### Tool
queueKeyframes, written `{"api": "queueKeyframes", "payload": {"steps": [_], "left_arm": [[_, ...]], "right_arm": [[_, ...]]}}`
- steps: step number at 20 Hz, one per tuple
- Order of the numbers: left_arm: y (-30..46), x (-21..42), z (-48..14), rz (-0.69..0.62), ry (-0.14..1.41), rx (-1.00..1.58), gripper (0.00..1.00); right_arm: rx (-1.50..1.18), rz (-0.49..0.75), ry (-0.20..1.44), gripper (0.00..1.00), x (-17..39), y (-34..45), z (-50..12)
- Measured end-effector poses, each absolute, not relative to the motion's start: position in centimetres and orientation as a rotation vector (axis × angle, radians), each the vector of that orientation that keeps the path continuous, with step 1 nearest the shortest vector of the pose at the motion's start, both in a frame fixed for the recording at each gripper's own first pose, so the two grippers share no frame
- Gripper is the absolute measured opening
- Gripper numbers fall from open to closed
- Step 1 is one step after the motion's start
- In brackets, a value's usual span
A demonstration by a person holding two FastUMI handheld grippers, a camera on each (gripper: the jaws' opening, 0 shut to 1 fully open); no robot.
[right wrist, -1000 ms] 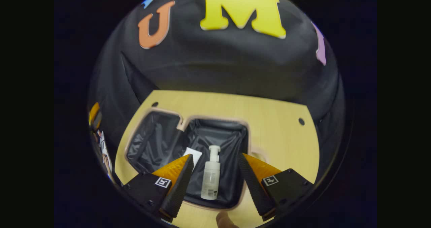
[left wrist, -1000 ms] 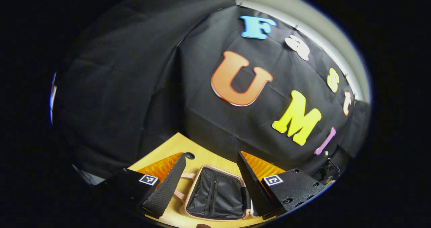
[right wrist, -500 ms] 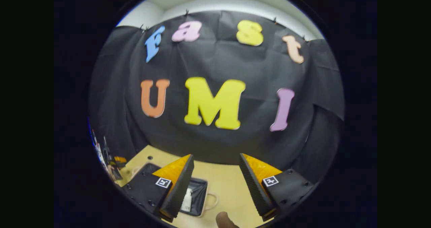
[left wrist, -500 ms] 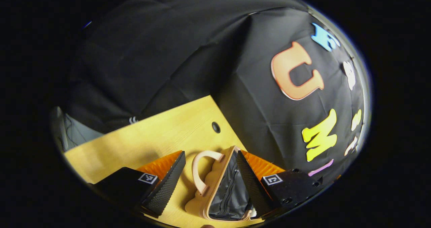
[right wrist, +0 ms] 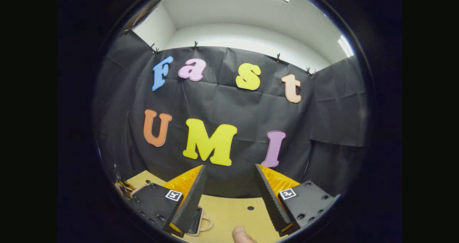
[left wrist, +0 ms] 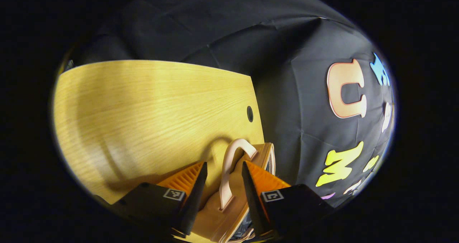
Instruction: First open the suitcase, pack the skin care products into it, and then close the suitcase.
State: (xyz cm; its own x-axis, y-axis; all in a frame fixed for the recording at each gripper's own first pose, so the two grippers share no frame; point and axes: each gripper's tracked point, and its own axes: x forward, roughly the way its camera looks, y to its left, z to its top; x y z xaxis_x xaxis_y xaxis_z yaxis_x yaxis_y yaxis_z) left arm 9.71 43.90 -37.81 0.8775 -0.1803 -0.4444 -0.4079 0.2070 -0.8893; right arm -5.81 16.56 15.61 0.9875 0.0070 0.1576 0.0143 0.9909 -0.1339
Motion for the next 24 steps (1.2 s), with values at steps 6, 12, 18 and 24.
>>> {"api": "queueKeyframes", "payload": {"steps": [6, 12, 18, 24], "left_arm": [[43.1, 9.8, -37.7, 0.239, 0.59, -1.295, 0.13], [43.3, 10.3, -32.0, 0.272, 0.537, -1.081, 0.06], [40.9, 10.5, -22.4, 0.223, 0.448, -0.791, 0.03], [34.0, 9.9, -13.9, 0.16, 0.35, -0.534, 0.03]], "right_arm": [[-0.089, -0.075, -0.15, 0.8, -7.4, 11.3, 15.1], [-0.072, -0.111, -0.163, 0.8, -8.4, 5.2, 14.7], [-0.059, -0.057, -0.187, 0.8, -8.8, 2.1, 14.5], [-0.025, 0.019, -0.209, 0.8, -9.1, -1.1, 14.2]]}}
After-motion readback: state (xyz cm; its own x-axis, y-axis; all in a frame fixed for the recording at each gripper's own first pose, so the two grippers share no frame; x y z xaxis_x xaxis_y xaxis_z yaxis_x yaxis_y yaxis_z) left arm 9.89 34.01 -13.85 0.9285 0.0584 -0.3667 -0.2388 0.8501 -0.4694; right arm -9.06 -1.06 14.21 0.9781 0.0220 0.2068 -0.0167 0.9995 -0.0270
